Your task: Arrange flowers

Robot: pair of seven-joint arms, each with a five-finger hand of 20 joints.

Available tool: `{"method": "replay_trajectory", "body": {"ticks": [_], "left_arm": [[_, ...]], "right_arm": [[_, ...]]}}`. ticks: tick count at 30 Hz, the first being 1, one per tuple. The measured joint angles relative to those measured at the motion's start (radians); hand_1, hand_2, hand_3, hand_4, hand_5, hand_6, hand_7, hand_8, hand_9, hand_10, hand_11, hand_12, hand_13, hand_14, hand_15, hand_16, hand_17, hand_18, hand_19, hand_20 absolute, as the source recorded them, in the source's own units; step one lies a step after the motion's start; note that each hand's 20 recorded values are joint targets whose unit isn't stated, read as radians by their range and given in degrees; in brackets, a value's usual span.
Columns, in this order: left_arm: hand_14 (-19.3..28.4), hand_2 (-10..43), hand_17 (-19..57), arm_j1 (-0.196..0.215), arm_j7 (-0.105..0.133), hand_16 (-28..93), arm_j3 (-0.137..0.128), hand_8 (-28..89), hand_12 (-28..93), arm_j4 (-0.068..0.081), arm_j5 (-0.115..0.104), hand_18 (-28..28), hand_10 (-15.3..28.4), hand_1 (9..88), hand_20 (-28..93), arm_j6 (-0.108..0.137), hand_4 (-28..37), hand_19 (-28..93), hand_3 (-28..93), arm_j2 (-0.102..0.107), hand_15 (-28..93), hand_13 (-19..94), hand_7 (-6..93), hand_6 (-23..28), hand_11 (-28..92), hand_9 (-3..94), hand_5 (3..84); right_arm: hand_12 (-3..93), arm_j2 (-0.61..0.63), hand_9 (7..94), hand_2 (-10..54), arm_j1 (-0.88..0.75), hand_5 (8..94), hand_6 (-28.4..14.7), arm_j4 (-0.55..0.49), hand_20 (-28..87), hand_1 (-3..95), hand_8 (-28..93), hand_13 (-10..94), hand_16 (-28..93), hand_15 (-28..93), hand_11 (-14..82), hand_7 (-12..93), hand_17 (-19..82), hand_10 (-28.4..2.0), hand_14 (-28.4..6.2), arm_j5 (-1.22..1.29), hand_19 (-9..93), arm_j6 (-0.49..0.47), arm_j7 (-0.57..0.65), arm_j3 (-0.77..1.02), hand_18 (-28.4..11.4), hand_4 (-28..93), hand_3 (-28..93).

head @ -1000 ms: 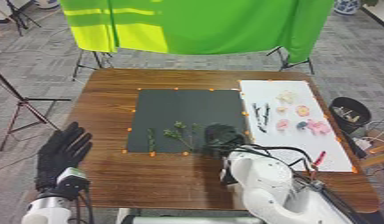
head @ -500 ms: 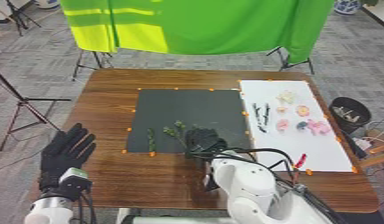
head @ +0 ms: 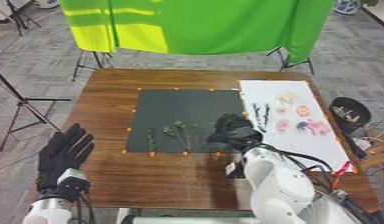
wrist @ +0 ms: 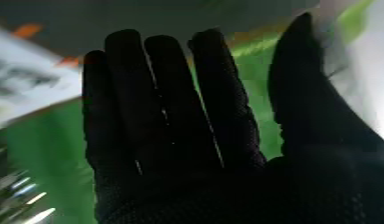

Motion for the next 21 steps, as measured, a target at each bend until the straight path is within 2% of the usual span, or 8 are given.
{"method": "replay_trajectory", "body": {"ticks": [2, 4, 7, 11, 21], "left_arm": [[17.3, 16.9, -6.9, -0.003, 0.001, -10, 0.002, -9, 10, 0.0, 0.0, 15.9, 15.8, 30.0, 9, -0.001, -28.3, 40, 70, 0.0, 45, 25, 15.8, 10.2, 29, 33.5, 43.4], [17.2, 16.9, -6.9, -0.008, 0.002, -10, 0.006, -9, 10, 0.0, 0.0, 15.9, 15.8, 30.0, 9, -0.002, -28.3, 40, 70, 0.0, 45, 25, 15.8, 10.2, 29, 33.5, 43.4], [17.2, 16.8, -6.9, -0.017, 0.003, -10, 0.012, -9, 10, 0.001, 0.001, 15.9, 15.8, 30.0, 9, -0.004, -28.3, 40, 70, 0.0, 45, 25, 15.7, 10.2, 29, 33.6, 43.4], [17.2, 16.9, -6.9, -0.023, 0.008, -10, 0.018, -9, 10, 0.001, 0.001, 15.9, 15.9, 29.9, 9, -0.005, -28.3, 40, 70, 0.0, 45, 25, 15.7, 10.2, 29, 33.6, 43.4], [17.2, 16.9, -6.9, -0.032, 0.012, -10, 0.031, -9, 10, 0.002, 0.0, 15.9, 15.8, 30.0, 9, -0.005, -28.3, 40, 70, -0.001, 45, 25, 15.7, 10.2, 29, 33.6, 43.5]], "right_arm": [[15.8, -0.001, 60.2, -8.8, 0.006, 57.1, -8.8, 0.037, 19, 28.2, -11, 51, 15, 42, 16.5, 14, 17, -21.2, -19.0, -0.018, 65, 0.057, 0.049, 0.026, -24.9, -24, 77], [15.7, -0.004, 60.1, -9.3, 0.017, 56.8, -10.1, 0.076, 19, 27.9, -11, 51, 15, 43, 16.5, 12, 17, -21.3, -19.5, -0.039, 68, 0.068, 0.098, 0.053, -26.0, -24, 75], [15.3, -0.007, 59.6, -9.5, 0.047, 57.1, -12.9, 0.128, 20, 27.8, -10, 52, 14, 44, 15.6, 9, 19, -23.0, -20.6, -0.048, 72, 0.049, 0.162, 0.078, -27.9, -24, 74], [15.0, -0.019, 58.8, -9.5, 0.105, 57.1, -13.9, 0.184, 20, 28.1, -9, 51, 14, 45, 15.0, 8, 19, -23.8, -21.2, -0.027, 74, -0.002, 0.248, 0.074, -28.3, -24, 73], [14.8, -0.054, 58.3, -9.5, 0.259, 56.8, -14.1, 0.366, 20, 29.3, -9, 51, 13, 46, 14.8, 7, 19, -23.7, -21.2, 0.03, 75, -0.021, 0.259, -0.004, -28.4, -26, 73]]}}
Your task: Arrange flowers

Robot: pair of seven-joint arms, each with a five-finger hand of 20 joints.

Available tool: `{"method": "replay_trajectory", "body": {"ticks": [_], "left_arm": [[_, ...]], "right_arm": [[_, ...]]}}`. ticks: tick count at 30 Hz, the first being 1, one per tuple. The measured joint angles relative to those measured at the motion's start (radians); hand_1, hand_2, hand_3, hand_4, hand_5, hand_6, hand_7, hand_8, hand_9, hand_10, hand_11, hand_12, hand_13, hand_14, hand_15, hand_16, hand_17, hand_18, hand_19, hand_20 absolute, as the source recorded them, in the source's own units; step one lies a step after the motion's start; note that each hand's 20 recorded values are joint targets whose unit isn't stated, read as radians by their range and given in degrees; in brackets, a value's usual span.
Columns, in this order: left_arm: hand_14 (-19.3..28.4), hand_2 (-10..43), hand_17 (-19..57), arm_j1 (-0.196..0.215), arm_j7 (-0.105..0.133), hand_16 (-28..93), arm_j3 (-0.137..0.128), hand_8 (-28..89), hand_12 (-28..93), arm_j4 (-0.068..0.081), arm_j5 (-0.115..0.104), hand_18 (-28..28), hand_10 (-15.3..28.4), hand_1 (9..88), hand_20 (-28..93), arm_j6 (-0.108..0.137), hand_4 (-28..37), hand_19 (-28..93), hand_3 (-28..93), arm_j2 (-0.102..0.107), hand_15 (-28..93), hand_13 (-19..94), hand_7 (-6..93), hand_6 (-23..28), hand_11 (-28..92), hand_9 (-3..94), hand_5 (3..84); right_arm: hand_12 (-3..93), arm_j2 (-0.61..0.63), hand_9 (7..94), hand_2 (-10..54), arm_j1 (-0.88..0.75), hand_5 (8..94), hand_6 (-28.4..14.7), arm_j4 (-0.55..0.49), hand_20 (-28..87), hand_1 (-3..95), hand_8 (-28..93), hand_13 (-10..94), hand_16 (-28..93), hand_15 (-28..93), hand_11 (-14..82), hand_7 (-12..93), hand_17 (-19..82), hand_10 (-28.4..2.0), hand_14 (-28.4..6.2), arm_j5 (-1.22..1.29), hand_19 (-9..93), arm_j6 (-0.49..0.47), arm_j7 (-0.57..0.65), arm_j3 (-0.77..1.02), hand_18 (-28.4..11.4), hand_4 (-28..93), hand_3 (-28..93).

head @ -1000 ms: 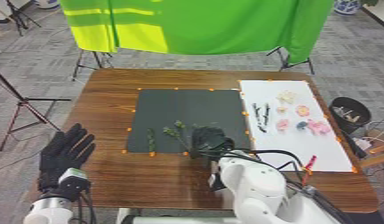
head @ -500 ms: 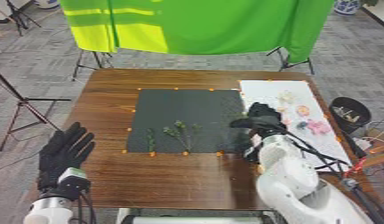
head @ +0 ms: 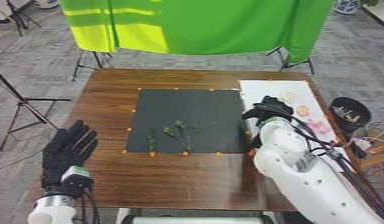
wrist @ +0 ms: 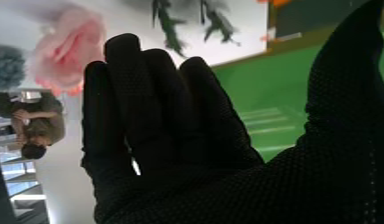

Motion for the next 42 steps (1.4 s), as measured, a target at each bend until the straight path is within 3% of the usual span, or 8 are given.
{"method": "replay_trajectory", "body": {"ticks": [7, 9, 12, 18, 21, 25, 33, 42], "left_arm": [[17.2, 16.9, -6.9, -0.003, -0.002, -10, 0.005, -9, 10, 0.001, 0.001, 15.9, 15.9, 30.0, 9, 0.0, -28.3, 40, 70, -0.001, 45, 25, 15.7, 10.2, 30, 33.6, 43.5], [17.2, 16.9, -6.9, -0.002, -0.002, -10, 0.005, -9, 10, 0.001, 0.001, 15.9, 15.9, 30.0, 9, 0.0, -28.3, 40, 70, -0.001, 45, 25, 15.7, 10.2, 30, 33.6, 43.5], [17.2, 16.9, -6.9, 0.001, -0.003, -10, 0.004, -9, 10, 0.001, 0.001, 15.9, 15.9, 30.0, 9, 0.0, -28.3, 40, 70, -0.002, 45, 25, 15.7, 10.2, 30, 33.6, 43.5], [17.2, 16.7, -6.9, 0.004, -0.011, -10, 0.004, -9, 10, 0.001, 0.001, 15.9, 15.8, 30.3, 9, 0.0, -28.3, 40, 70, -0.005, 45, 25, 15.7, 10.2, 29, 33.6, 43.4], [17.2, 16.3, -6.9, 0.003, -0.018, -10, 0.004, -9, 10, 0.001, 0.002, 15.9, 15.8, 30.5, 9, 0.0, -28.3, 40, 70, -0.008, 45, 25, 15.8, 10.2, 29, 33.6, 43.4], [17.1, 15.7, -6.9, 0.002, -0.025, -10, 0.005, -9, 10, 0.004, 0.005, 15.9, 15.8, 30.9, 9, 0.0, -28.3, 40, 70, -0.011, 45, 25, 16.0, 10.1, 30, 33.5, 43.3], [17.1, 15.6, -6.9, 0.002, -0.029, -10, 0.006, -9, 10, 0.006, 0.006, 15.9, 15.7, 31.1, 9, 0.0, -28.3, 40, 70, -0.014, 45, 25, 16.0, 10.1, 30, 33.5, 43.3], [17.1, 15.7, -6.9, 0.012, -0.026, -10, 0.006, -9, 10, 0.006, 0.006, 15.9, 15.8, 31.1, 9, 0.0, -28.3, 40, 70, -0.017, 45, 25, 16.3, 10.1, 30, 33.6, 43.4]], "right_arm": [[14.7, -0.026, 59.9, -9.5, 0.092, 58.8, -10.2, 0.12, 19, 40.3, -10, 53, 13, 47, 16.4, 13, 22, -21.3, -18.9, 0.02, 77, -0.063, 0.012, -0.051, -27.2, -28, 77], [14.9, -0.027, 61.1, -9.5, 0.091, 62.8, -6.5, 0.121, 18, 45.4, -10, 55, 14, 45, 17.3, 24, 23, -19.1, -16.7, 0.025, 77, -0.061, 0.014, -0.043, -25.7, -28, 77], [15.1, -0.028, 63.8, -9.5, 0.081, 62.9, -4.8, 0.12, 18, 56.2, 3, 59, 16, 42, 17.3, 40, 25, -17.5, -14.4, 0.042, 77, -0.046, 0.003, -0.024, -24.1, -28, 69], [14.9, -0.03, 69.7, -9.5, 0.063, 45.4, -5.5, 0.105, 21, 62.8, 2, 72, 35, 23, 14.5, 71, 35, -16.8, -7.4, 0.06, 78, -0.091, -0.039, 0.018, -23.6, -28, 70], [25.9, -0.032, 78.2, -9.5, 0.063, 44.4, -4.0, 0.099, 24, 64.6, 4, 79, 40, 22, 9.3, 79, 37, -11.7, -4.9, 0.056, 78, -0.118, -0.038, 0.017, -22.9, -28, 72], [38.9, -0.032, 88.2, -9.5, 0.057, 50.3, -0.9, 0.102, 23, 66.1, 11, 86, 48, 25, 10.5, 83, 39, -7.1, -2.1, 0.038, 84, -0.095, -0.046, 0.011, -22.7, -28, 74], [45.2, -0.001, 85.8, -9.5, -0.034, 56.2, -0.8, 0.072, 11, 65.0, 13, 78, 48, 41, 16.0, 83, 30, -8.5, -6.3, 0.007, 93, 0.123, -0.147, 0.016, -22.0, -27, 80], [45.4, 0.089, 86.6, -9.5, -0.162, 57.9, -0.7, -0.047, 10, 64.1, 13, 79, 48, 41, 16.3, 82, 30, -8.3, -5.9, -0.039, 93, 0.329, -0.202, 0.002, -21.8, -26, 81]]}}
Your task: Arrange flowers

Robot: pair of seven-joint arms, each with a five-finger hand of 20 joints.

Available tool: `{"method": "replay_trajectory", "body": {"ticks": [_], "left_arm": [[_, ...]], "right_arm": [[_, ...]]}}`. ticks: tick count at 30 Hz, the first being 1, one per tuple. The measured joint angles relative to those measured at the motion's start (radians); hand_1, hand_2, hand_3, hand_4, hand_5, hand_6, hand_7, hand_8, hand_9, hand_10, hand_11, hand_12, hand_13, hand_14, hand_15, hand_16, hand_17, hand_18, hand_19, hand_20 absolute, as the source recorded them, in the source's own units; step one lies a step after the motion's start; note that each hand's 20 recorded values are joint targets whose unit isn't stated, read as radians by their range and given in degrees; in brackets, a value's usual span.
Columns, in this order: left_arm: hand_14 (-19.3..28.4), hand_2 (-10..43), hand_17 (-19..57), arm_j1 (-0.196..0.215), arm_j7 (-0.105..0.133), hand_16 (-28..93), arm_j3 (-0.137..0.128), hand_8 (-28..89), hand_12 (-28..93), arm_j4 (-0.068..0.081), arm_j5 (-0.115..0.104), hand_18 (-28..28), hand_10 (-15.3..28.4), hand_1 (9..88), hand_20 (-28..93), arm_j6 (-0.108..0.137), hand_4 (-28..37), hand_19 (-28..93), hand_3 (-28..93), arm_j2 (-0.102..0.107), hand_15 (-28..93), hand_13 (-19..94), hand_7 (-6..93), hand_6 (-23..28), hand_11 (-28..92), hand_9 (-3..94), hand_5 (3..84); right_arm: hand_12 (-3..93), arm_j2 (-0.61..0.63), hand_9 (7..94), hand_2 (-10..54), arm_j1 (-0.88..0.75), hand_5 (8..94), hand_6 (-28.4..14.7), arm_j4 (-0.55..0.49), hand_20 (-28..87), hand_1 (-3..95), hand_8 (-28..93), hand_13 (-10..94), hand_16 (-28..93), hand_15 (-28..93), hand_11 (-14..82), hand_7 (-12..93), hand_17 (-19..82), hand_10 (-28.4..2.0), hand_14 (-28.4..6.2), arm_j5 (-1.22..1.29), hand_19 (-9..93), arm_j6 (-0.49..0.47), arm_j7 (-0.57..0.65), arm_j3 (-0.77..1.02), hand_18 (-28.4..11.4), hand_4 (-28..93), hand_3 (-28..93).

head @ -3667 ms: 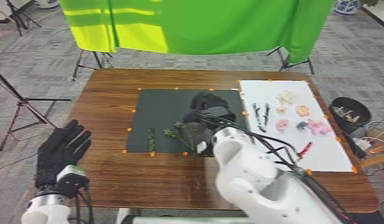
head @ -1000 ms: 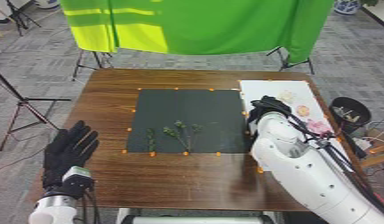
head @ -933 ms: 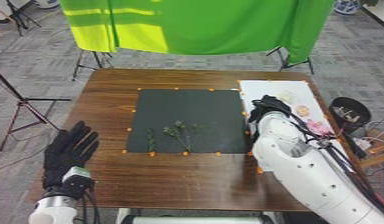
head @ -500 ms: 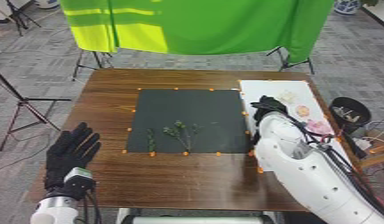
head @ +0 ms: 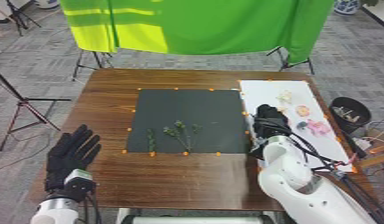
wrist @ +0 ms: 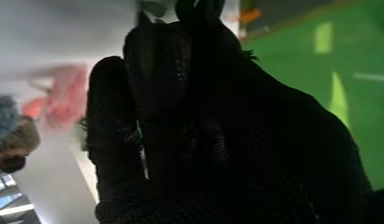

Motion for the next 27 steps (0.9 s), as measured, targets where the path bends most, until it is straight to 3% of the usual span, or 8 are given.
{"method": "replay_trajectory", "body": {"ticks": [10, 27], "left_arm": [[17.1, 16.1, -6.9, 0.005, -0.001, -10, 0.0, -9, 10, 0.0, 0.0, 15.9, 15.8, 30.9, 9, 0.0, -28.3, 40, 70, -0.001, 45, 25, 16.3, 10.1, 30, 33.6, 43.4], [17.1, 16.3, -6.8, -0.02, -0.036, -10, 0.016, -9, 10, 0.007, 0.014, 15.9, 15.8, 30.7, 9, 0.0, -28.3, 40, 70, 0.001, 45, 25, 16.1, 10.1, 30, 33.6, 43.4]], "right_arm": [[45.2, -0.008, 85.7, -9.5, 0.014, 57.0, 0.1, -0.155, 10, 63.6, 13, 78, 47, 42, 16.9, 81, 30, -7.2, -5.2, 0.1, 93, 0.005, -0.028, 0.008, -22.0, -25, 81], [44.4, -0.244, 84.5, -9.5, 0.052, 56.0, -0.1, -0.048, 11, 62.9, 12, 78, 46, 44, 18.3, 81, 30, -7.0, -5.5, 0.114, 92, -0.027, 0.045, -0.091, -22.9, -25, 81]]}}
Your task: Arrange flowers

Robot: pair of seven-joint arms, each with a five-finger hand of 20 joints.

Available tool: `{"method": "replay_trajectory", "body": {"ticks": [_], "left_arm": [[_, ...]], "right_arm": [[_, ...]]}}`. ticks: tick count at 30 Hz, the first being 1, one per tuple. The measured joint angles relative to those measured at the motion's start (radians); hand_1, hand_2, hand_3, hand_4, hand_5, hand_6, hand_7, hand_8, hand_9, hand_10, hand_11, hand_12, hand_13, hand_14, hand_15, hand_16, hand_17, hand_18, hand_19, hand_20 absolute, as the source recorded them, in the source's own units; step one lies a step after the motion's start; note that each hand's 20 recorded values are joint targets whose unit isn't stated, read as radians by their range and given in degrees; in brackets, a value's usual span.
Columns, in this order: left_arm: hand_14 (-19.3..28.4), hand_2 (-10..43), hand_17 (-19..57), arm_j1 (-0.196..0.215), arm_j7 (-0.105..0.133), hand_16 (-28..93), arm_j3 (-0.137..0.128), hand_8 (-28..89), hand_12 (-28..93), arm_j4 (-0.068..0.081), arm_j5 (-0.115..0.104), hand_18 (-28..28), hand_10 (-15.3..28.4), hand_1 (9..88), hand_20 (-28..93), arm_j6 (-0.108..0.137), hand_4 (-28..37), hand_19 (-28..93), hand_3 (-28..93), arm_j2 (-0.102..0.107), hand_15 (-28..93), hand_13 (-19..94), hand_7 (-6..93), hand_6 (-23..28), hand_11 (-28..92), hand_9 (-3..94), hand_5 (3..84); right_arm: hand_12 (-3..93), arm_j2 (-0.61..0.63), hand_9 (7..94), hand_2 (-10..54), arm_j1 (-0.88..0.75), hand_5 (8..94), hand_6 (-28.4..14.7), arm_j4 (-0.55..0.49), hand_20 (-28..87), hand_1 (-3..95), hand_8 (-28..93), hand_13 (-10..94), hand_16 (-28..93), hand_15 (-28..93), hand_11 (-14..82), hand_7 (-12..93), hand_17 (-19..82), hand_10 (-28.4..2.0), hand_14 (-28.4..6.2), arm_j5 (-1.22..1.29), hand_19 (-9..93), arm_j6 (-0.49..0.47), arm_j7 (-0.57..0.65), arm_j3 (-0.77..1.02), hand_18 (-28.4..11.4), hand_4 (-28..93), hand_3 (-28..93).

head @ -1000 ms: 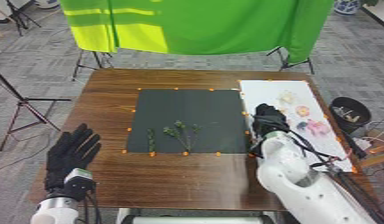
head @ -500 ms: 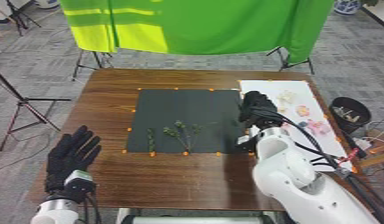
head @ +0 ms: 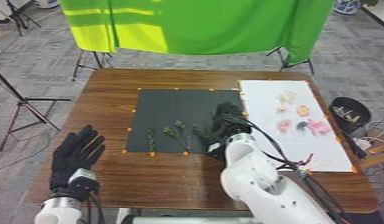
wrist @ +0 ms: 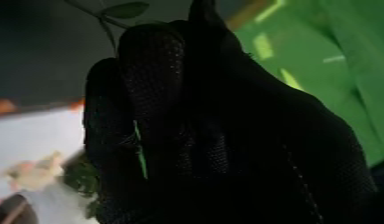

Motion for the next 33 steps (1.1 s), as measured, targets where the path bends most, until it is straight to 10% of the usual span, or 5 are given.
{"method": "replay_trajectory", "body": {"ticks": [19, 27, 33], "left_arm": [[17.1, 16.3, -6.8, -0.009, -0.012, -10, 0.003, -9, 10, 0.003, 0.004, 15.9, 15.8, 30.6, 9, 0.0, -28.3, 40, 70, 0.0, 45, 25, 16.1, 10.1, 30, 33.6, 43.4], [17.1, 16.4, -6.8, -0.008, -0.013, -10, 0.002, -9, 10, 0.003, 0.004, 15.9, 15.8, 30.8, 9, 0.0, -28.3, 40, 70, 0.0, 45, 25, 16.2, 10.1, 30, 33.9, 43.4], [17.1, 16.1, -6.9, -0.007, -0.013, -10, 0.002, -9, 10, 0.004, 0.004, 15.9, 15.8, 30.9, 9, 0.0, -28.3, 40, 70, 0.0, 45, 25, 16.2, 10.2, 30, 33.9, 43.4]], "right_arm": [[32.4, -0.035, 77.4, -9.5, -0.006, 52.6, -2.8, 0.07, 18, 58.4, 5, 72, 40, 43, 10.3, 74, 32, -10.8, -6.4, -0.028, 77, 0.075, 0.084, -0.001, -22.1, -28, 79], [14.9, -0.025, 59.5, -9.5, -0.011, 48.2, -5.4, 0.045, 18, 53.6, 3, 68, 36, 43, 16.2, 70, 30, -18.3, -7.4, -0.009, 75, 0.064, 0.09, 0.005, -22.0, -28, 80], [14.2, -0.017, 53.1, -9.5, -0.022, 45.2, -7.8, 0.021, 17, 47.3, -25, 64, 28, 49, 16.4, 56, 29, -19.5, -10.9, 0.002, 76, 0.063, 0.088, 0.007, -22.5, -28, 84]]}}
